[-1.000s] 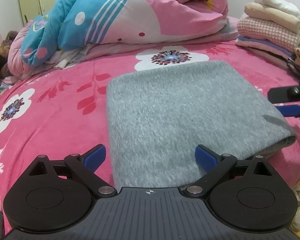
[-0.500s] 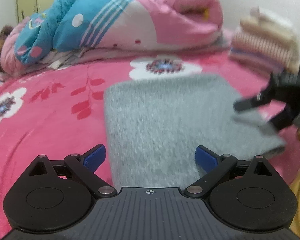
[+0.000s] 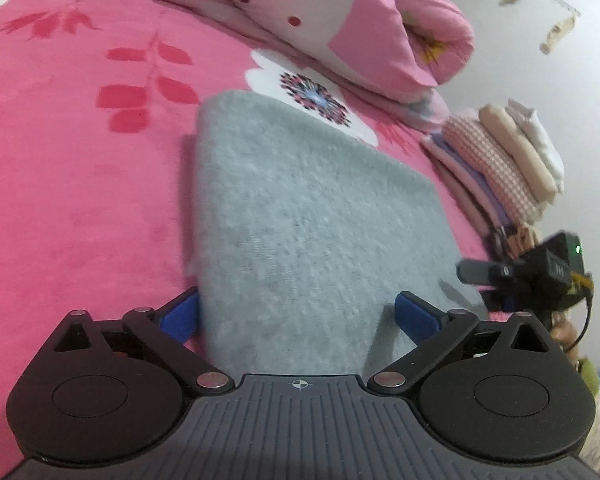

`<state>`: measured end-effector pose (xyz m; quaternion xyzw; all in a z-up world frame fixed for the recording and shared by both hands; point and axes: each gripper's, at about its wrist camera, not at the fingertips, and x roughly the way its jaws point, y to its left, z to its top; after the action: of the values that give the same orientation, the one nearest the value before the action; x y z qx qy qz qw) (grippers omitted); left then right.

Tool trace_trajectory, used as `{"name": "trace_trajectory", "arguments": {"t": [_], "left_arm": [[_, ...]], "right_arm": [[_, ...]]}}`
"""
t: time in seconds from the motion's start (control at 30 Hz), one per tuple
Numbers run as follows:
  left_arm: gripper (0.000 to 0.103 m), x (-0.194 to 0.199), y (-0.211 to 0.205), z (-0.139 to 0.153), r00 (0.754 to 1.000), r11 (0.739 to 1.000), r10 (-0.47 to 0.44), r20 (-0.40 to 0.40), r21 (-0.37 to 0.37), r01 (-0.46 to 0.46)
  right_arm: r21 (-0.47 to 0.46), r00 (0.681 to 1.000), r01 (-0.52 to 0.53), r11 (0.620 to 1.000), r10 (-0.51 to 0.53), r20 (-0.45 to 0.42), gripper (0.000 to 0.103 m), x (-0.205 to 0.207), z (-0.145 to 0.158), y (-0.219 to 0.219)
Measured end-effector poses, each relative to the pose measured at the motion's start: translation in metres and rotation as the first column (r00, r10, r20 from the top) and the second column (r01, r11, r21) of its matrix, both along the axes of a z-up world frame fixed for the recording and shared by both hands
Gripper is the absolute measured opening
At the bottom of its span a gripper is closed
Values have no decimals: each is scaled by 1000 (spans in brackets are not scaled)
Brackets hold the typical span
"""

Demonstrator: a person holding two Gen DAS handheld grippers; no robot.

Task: Fold clothes
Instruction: 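Close the left tool on the folded grey sweatpants while the right tool grips its other side, then lift the sweatpants with both tools and carry it onto the folded clothes stack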

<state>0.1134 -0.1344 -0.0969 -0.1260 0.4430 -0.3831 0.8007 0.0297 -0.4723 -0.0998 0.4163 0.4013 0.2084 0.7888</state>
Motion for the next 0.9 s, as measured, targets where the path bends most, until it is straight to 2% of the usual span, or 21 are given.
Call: {"name": "trace_trajectory", "arguments": {"t": [0.1, 0.2, 0.23, 0.47, 0.57, 0.7, 0.9], "left_arm": [[103, -1, -9, -3, 1000, 1000, -8, 12, 8, 8], [103, 0, -10, -1, 1000, 1000, -7, 9, -14, 8], [102, -1, -10, 0, 1000, 1000, -9, 11, -22, 10], [98, -7, -5, 15, 1000, 996, -7, 17, -92, 8], [98, -15, -6, 29, 999, 990, -28, 16, -136, 30], [98, -39, -18, 51, 994, 984, -99, 36, -144, 103], [98, -81, -46, 67, 975, 958, -213, 60, -182, 221]], "right_arm": [[-20, 999, -41, 999, 42, 18, 87, 12, 0, 6], [-58, 998, -55, 997, 58, 36, 76, 17, 2, 11], [-70, 998, -50, 996, 53, 38, 67, 17, 3, 12], [-122, 996, 16, 992, -5, 92, 51, -1, 24, 20], [-129, 991, 46, 991, -29, 128, 48, -13, 42, 22], [-131, 983, 100, 986, -78, 167, 47, -44, 64, 21], [-134, 963, 214, 968, -187, 192, 47, -120, 83, 5]]}}
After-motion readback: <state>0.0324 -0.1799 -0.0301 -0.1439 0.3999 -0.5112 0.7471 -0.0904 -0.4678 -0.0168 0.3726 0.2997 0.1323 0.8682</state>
